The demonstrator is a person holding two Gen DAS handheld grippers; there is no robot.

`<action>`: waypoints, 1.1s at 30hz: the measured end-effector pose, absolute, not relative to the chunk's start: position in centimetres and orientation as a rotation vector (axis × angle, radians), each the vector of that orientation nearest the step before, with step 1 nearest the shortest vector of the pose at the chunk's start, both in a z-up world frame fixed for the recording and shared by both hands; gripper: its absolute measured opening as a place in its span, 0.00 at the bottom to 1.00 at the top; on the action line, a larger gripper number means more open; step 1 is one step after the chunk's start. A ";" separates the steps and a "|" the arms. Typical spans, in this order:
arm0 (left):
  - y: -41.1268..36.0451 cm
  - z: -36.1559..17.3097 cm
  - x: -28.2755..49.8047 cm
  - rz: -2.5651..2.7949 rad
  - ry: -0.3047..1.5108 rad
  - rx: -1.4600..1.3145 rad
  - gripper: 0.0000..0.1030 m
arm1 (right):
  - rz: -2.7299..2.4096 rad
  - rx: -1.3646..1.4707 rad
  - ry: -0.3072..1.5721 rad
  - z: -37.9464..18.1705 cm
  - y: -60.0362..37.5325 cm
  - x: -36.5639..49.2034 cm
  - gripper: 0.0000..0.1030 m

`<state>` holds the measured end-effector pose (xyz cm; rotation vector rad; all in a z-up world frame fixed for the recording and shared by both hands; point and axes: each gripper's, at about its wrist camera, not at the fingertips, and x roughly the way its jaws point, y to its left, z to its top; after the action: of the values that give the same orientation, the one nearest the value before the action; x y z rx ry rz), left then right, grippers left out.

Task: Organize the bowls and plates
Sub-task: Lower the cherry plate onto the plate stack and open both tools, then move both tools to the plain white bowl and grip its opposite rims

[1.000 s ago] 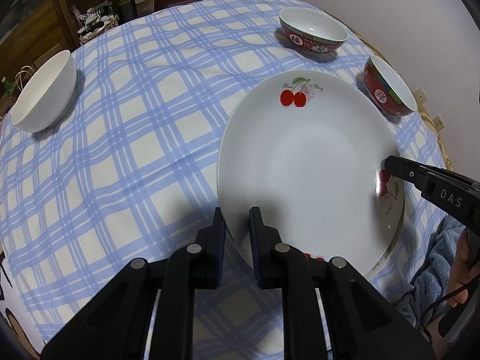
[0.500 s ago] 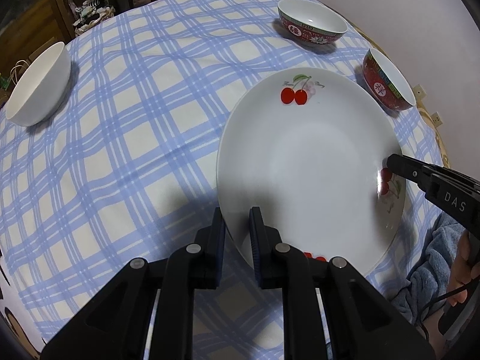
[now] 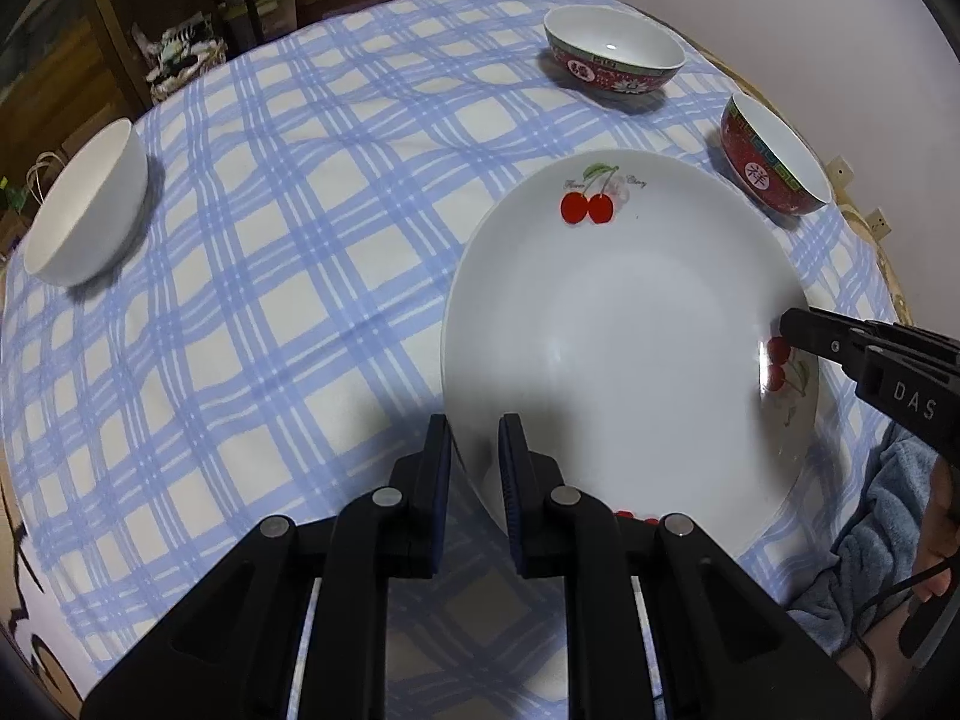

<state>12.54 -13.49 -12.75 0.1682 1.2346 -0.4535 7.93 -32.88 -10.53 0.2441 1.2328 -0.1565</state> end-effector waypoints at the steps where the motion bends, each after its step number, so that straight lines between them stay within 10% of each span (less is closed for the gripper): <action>1: -13.4 -12.7 12.5 -0.452 1.233 0.166 0.16 | -0.156 0.247 1.233 -10.5 -32.9 7.9 0.12; 18: -10.7 -10.3 10.4 -0.399 1.214 0.077 0.16 | -0.154 0.224 1.223 -9.4 -31.4 7.4 0.19; 22: -9.4 -9.6 9.8 -0.363 1.199 0.101 0.17 | -0.165 0.211 1.181 -8.3 -30.3 6.9 0.52; 29: -7.2 -7.7 10.3 -0.300 1.172 0.104 0.23 | -0.084 0.175 1.039 -5.4 -27.8 6.3 0.83; 33: -5.7 -6.4 10.9 -0.263 1.132 0.118 0.45 | -0.074 0.158 1.006 -4.7 -27.0 6.8 0.87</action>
<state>10.92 -5.69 -6.42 0.1175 1.1320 -0.2635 6.81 -26.95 -4.66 0.1580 1.0064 -0.0737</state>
